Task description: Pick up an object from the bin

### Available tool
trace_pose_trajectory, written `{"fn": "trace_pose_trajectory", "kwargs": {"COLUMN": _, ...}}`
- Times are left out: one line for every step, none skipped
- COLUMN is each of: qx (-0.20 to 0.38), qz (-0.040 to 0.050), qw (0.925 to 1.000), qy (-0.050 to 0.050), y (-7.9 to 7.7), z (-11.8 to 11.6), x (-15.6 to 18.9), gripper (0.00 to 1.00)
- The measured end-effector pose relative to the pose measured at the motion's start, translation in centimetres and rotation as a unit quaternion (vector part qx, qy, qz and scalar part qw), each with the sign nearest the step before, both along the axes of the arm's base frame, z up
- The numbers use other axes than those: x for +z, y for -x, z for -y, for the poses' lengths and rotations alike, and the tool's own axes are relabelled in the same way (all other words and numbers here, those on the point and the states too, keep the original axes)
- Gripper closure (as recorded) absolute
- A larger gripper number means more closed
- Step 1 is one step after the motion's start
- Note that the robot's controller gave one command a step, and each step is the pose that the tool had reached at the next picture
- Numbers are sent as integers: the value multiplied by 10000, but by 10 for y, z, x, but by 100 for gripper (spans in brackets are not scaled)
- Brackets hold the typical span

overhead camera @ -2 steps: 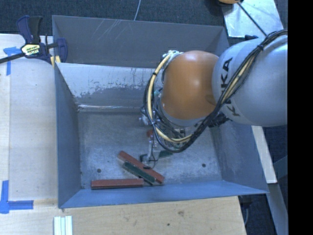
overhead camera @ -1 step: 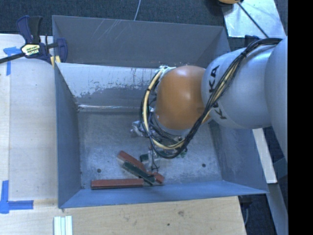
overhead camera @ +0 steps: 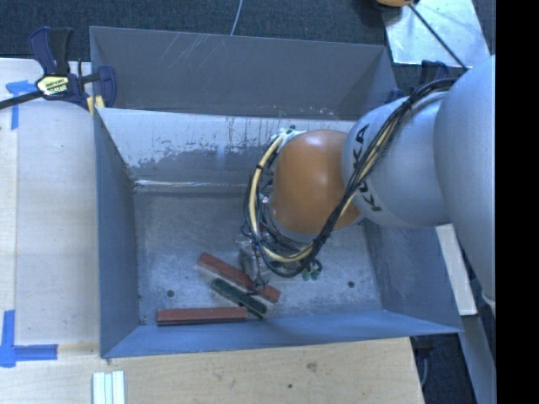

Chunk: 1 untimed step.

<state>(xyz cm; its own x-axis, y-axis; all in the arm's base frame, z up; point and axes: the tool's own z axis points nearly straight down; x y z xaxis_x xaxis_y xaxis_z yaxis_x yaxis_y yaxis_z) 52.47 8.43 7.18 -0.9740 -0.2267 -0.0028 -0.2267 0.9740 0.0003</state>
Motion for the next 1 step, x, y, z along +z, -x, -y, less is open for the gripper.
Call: {"fn": "trace_pose_trajectory", "kwargs": {"qx": -1, "qz": -3, "qw": 10000, "qy": 0, "y": 0, "z": 0, "x": -1, "gripper": 0}}
